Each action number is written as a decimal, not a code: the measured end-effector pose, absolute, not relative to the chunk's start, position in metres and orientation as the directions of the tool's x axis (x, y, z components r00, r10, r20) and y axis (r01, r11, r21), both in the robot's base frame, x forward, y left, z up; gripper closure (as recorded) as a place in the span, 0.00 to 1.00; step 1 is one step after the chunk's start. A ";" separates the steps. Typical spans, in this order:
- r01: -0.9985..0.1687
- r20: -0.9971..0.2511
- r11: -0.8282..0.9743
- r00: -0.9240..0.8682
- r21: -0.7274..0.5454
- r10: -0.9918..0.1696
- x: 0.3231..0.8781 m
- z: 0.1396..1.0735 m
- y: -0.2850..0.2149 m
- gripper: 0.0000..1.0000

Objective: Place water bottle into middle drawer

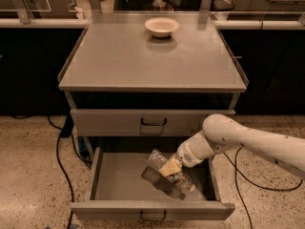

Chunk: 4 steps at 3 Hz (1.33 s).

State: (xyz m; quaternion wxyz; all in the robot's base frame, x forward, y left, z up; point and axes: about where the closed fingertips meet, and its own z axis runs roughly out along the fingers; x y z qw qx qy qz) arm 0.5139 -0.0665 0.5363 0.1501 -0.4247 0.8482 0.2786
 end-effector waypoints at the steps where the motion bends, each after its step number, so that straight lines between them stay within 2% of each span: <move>1: -0.799 -0.483 0.509 -0.599 0.319 -0.639 0.512 0.529 -0.068 1.00; 4: -0.744 -0.460 0.619 -0.654 0.250 -0.600 0.500 0.467 -0.070 1.00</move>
Offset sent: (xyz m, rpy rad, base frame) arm -0.0115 -0.0099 -0.0439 -0.1252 -0.0791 -0.1138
